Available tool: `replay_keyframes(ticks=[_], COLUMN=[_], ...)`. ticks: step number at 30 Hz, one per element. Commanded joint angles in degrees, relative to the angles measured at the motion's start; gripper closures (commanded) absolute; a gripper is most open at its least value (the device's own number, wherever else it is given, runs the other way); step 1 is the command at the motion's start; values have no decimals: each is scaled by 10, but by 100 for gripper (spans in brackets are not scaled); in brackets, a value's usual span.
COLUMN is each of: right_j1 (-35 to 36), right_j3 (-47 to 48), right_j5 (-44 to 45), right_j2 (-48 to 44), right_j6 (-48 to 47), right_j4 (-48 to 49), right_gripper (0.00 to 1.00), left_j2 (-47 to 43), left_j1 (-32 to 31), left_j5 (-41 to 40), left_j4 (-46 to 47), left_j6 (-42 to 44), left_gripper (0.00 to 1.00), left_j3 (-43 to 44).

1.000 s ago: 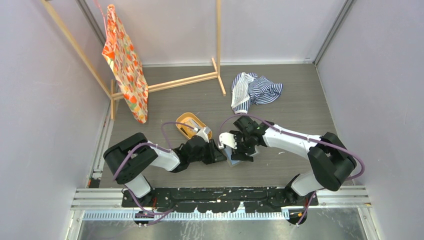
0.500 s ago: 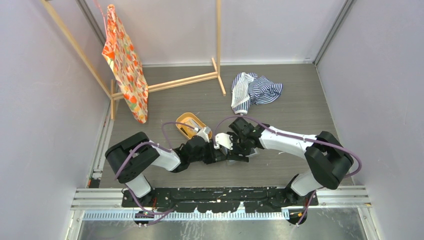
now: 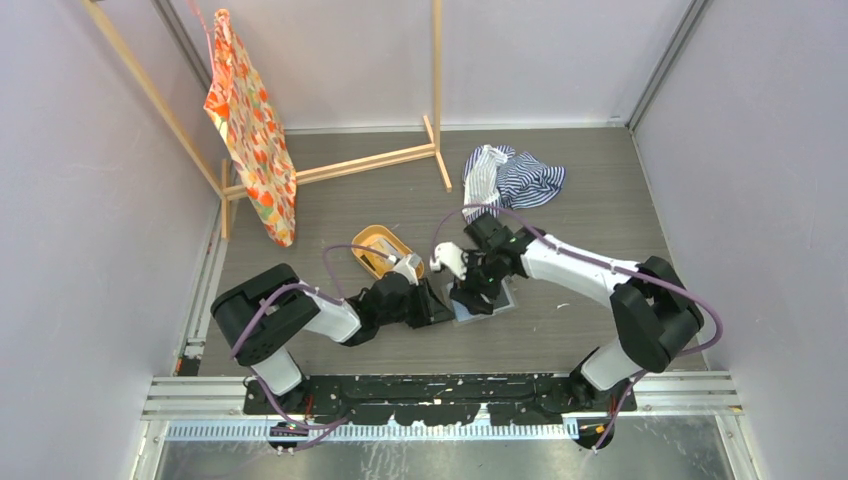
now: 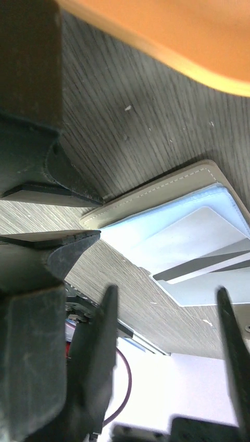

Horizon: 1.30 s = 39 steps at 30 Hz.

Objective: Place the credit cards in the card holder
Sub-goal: Insert the credit card into the card holder.

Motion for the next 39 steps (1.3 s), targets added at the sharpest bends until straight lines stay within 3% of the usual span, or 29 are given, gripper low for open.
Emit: replay_keyframes(ticks=[1,4,7,12,16,22,28,39], right_j1=[-83,-109,-112,-119,-151,-185,-212,-221], right_j3=[50,64,62,43,98,115,135,149], right_j5=[-129,-167,-133,-96,-187,-254,-260,-260], right_j2=[-24,-17,-10,-10,39,78,138,196], right_j6=[61,82,57,12,76,182,240,260], right_j4=[-57,-89,-100,-79,-123,-110,-100,-107], right_gripper=[26,33,38,33,42,43,44,45], left_j2=[-33,-59,-83,-103,-81,-15,23,55], left_j1=[-2,-2,-2,-2,-2,-2,-2,2], left_j5=[-21,-30,-37,-40,-32,-14,-10,-33], left_j4=[-23,-45,-66,-98,-94,-51,-47,-49], left_j6=[19,27,35,53,64,63,70,71], left_gripper=[75,76,76,77,77,82,85,87], left_j3=[-14,-10,-2,21,53,86,112,98])
